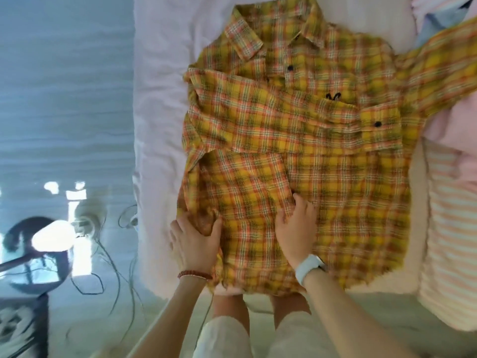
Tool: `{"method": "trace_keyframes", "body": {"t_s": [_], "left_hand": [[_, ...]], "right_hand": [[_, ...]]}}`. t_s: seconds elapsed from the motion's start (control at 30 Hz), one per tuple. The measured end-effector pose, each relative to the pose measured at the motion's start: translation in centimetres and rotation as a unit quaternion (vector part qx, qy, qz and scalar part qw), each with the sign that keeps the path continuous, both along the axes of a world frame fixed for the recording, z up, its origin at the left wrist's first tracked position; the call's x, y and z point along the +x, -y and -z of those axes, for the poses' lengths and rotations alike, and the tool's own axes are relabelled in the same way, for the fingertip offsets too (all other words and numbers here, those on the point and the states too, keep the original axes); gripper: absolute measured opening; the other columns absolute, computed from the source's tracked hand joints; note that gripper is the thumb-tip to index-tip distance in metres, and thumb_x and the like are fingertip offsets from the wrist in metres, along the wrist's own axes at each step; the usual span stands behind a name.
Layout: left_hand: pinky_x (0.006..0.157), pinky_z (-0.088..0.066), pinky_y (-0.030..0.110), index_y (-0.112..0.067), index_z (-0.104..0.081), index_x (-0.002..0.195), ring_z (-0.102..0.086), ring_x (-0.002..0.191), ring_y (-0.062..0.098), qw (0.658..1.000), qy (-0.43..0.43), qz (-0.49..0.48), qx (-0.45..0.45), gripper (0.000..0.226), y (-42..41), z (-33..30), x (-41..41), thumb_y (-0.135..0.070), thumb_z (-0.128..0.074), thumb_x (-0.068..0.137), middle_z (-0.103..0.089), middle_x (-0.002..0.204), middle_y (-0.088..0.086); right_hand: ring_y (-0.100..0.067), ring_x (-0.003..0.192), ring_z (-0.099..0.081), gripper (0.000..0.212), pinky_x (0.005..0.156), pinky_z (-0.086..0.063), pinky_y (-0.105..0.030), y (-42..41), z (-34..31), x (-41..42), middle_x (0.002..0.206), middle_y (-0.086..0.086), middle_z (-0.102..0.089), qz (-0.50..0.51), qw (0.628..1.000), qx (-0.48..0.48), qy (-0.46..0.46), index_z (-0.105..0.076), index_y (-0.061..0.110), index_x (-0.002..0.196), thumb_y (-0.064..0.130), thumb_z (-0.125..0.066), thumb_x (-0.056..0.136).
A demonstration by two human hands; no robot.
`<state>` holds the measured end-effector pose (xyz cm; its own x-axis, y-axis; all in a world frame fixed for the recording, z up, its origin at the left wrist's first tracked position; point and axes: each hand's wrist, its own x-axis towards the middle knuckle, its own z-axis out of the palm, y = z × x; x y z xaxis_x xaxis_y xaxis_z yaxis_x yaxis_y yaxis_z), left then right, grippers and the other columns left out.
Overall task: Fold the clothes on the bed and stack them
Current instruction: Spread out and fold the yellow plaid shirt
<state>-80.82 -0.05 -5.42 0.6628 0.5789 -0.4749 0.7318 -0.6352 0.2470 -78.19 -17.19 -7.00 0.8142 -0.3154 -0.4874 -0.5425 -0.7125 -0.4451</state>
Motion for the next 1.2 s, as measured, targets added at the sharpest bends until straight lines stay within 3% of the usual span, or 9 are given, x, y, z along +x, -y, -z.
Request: {"method": "trace_keyframes", "body": {"t_s": [0.2,0.3,0.43,0.53,0.73,0.83,0.97,1.07,1.2], "left_hand": [[0.072,-0.042,0.034,-0.002,-0.049,0.095,-0.053,0.087,0.028,0.959,0.010,-0.225,-0.172,0.008,-0.7,0.5,-2.8,-0.009,-0.049,0.091,-0.054,0.087,0.010],[0.083,-0.046,0.044,-0.009,-0.050,0.093,-0.053,0.092,0.026,0.929,0.084,-0.249,-0.260,0.006,-3.1,-0.8,-3.6,-0.013,-0.046,0.096,-0.054,0.087,0.006],[0.090,-0.049,0.045,-0.016,-0.059,0.097,-0.061,0.099,0.028,0.898,0.054,-0.257,-0.353,0.027,-6.9,-2.9,-4.4,-0.041,-0.061,0.085,-0.064,0.105,0.011],[0.087,-0.049,0.038,-0.008,-0.063,0.101,-0.063,0.093,0.029,0.918,-0.034,-0.198,-0.343,0.024,-8.8,-2.9,-4.9,-0.027,-0.064,0.086,-0.066,0.099,0.012],[0.103,-0.030,0.052,-0.012,-0.034,0.138,-0.036,0.127,0.039,0.987,-0.109,0.086,0.080,0.060,-8.0,0.4,-6.7,-0.015,-0.058,0.084,-0.035,0.141,0.019],[0.103,-0.029,0.059,-0.019,-0.036,0.139,-0.032,0.133,0.042,0.954,0.054,0.284,0.085,0.069,-4.9,1.1,-7.1,-0.015,-0.066,0.077,-0.035,0.146,0.018],[0.112,-0.019,0.057,-0.033,-0.007,0.148,0.005,0.144,0.032,0.918,-0.171,0.352,-0.064,0.068,-2.1,2.8,-6.4,-0.036,-0.046,0.092,0.008,0.158,0.005],[0.109,-0.028,0.053,-0.027,-0.015,0.148,-0.009,0.141,0.035,0.920,-0.230,0.309,-0.069,0.060,-0.5,2.1,-4.1,-0.032,-0.041,0.094,-0.004,0.156,0.009],[0.100,-0.040,0.047,-0.020,-0.045,0.134,-0.036,0.128,0.031,0.932,-0.154,0.327,-0.015,0.040,2.9,-1.2,1.6,-0.029,-0.039,0.095,-0.033,0.144,0.010]], "right_hand": [[-0.030,0.100,-0.053,0.030,0.076,-0.047,-0.039,2.9,0.9,-3.8,0.101,-0.012,-0.061,0.011,0.991,0.088,-0.099,-0.053,0.004,0.117,0.025,-0.044,0.097],[-0.017,0.048,-0.036,0.021,0.046,-0.031,-0.030,3.1,-0.1,-4.3,0.059,-0.003,-0.039,-0.023,0.983,0.174,-0.054,-0.039,0.013,0.080,0.019,-0.035,0.099],[-0.017,0.043,-0.031,0.024,0.041,-0.025,-0.030,1.9,-2.4,-6.6,0.055,-0.002,-0.037,-0.077,0.978,0.193,0.032,-0.037,0.019,0.076,0.019,-0.033,0.099],[-0.033,0.049,-0.046,0.017,0.046,-0.036,-0.043,0.8,-1.7,-8.7,0.062,-0.016,-0.051,-0.084,0.978,0.192,-0.002,-0.046,0.019,0.087,0.022,-0.035,0.099],[-0.021,0.089,-0.060,0.033,0.066,-0.050,-0.026,-0.3,0.1,-10.9,0.111,-0.008,-0.056,-0.155,0.986,-0.033,-0.050,-0.046,0.010,0.124,0.011,-0.050,0.091],[-0.034,0.123,-0.048,0.058,0.097,-0.044,-0.045,-0.5,0.1,-10.9,0.134,-0.012,-0.049,-0.337,0.934,-0.105,0.062,-0.047,0.012,0.133,0.012,-0.064,0.078],[-0.023,0.144,-0.010,0.052,0.115,-0.018,-0.045,0.1,0.4,-9.1,0.158,0.000,-0.001,-0.482,0.855,-0.041,-0.188,-0.023,0.022,0.147,0.023,-0.036,0.097],[-0.007,0.122,-0.040,0.044,0.109,-0.029,-0.035,1.1,-1.4,-6.8,0.155,0.003,-0.019,-0.390,0.899,0.045,-0.194,-0.031,0.020,0.144,0.021,-0.031,0.100],[-0.019,0.136,-0.031,0.041,0.104,-0.037,-0.033,5.3,-4.5,-3.6,0.150,0.001,-0.029,-0.247,0.961,0.072,-0.103,-0.036,0.019,0.141,0.022,-0.033,0.100]]}}
